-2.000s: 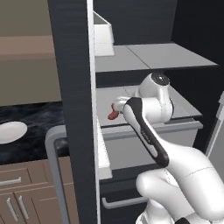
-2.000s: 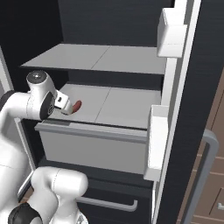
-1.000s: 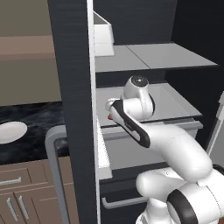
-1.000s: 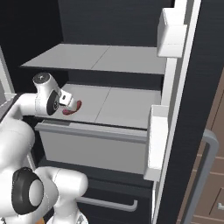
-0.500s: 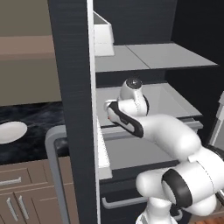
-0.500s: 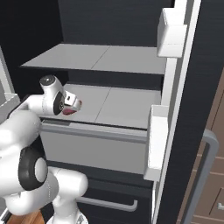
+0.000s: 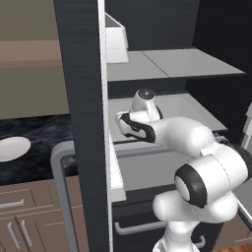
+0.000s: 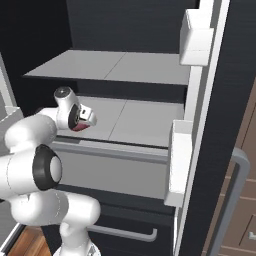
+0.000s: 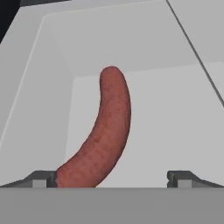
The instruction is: Move the hot dog bun to the plate on the dining table and place the condiment next to that plate. Then navigate to the fridge and take the sausage and place it on the plate as well.
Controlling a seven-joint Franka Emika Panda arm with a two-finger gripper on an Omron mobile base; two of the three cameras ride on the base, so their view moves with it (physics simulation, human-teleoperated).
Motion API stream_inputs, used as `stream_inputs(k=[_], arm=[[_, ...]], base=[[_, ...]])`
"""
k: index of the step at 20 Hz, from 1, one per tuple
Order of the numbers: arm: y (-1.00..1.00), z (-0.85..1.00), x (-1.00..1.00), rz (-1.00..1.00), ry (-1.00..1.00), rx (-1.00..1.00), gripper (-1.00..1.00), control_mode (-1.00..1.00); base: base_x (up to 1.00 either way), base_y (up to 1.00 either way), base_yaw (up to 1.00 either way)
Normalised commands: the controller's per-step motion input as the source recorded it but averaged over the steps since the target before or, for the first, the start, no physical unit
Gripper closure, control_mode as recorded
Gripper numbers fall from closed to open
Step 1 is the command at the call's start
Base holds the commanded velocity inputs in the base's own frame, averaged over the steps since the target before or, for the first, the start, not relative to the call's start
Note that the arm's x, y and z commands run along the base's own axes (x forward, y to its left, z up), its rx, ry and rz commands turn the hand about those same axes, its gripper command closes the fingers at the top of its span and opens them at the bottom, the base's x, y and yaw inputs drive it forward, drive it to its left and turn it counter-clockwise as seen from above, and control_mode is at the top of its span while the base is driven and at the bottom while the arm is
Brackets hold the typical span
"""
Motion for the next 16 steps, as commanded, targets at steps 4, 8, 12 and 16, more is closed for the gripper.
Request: stream_inputs(k=[4, 8, 12, 16], arm=[[0.00, -0.19, 0.33, 0.00, 0.05, 0.00, -1.00, -1.00], [0.02, -0.26, 0.26, 0.00, 0.04, -0.01, -1.00, -1.00], [0.00, -0.34, 0.13, 0.00, 0.03, -0.01, -1.00, -1.00], [0.02, -0.39, 0.12, 0.00, 0.02, -0.03, 1.00, -1.00]], base=[[0.00, 0.00, 0.00], [0.00, 0.00, 0.00], [0.00, 0.00, 0.00], [0.00, 0.00, 0.00]])
